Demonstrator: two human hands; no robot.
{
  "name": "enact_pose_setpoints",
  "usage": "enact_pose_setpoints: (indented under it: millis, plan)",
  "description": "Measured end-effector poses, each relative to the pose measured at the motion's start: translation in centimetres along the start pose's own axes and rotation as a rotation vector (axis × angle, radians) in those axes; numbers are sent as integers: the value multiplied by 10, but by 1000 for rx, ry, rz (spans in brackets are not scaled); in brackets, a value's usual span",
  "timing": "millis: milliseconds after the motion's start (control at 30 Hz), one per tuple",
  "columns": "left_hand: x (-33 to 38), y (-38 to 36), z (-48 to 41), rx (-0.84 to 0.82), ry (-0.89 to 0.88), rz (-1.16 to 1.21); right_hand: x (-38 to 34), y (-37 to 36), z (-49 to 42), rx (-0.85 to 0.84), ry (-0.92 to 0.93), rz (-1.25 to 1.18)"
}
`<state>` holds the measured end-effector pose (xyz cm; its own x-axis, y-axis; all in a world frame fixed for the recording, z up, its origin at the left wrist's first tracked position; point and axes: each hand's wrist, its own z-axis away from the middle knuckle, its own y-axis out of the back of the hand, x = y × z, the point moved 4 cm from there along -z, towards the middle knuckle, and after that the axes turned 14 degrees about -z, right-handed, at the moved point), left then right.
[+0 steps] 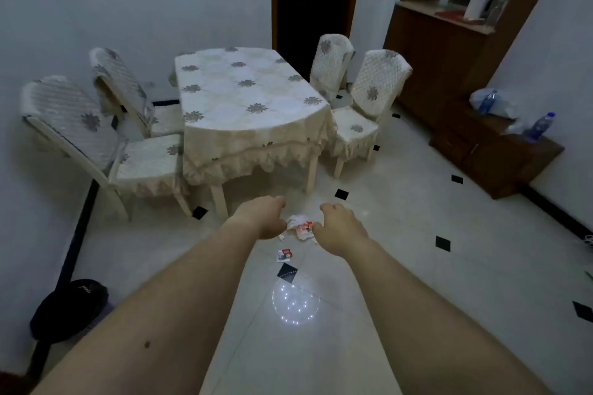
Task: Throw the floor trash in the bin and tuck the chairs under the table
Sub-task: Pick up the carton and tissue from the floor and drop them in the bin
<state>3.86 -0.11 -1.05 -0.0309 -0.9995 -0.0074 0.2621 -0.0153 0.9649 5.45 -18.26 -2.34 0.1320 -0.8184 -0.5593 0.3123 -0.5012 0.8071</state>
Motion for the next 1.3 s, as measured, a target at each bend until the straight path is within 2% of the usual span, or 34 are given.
enact_pose_setpoints:
  millis: [400,700,900,1300]
  plan:
    - [-32,-7,-101,-53,-14,-18,9,-9,-104,-44,-39,50]
    - [-34,-16,-197,-116,55,-4,48,-2,-202,-122,-2,39]
    - [-28,-24,-272,-115,91,93,74,13,-279,-156,89,46]
    - [-66,-98,-381,-171,163,157,147,-40,-386,-226,85,22]
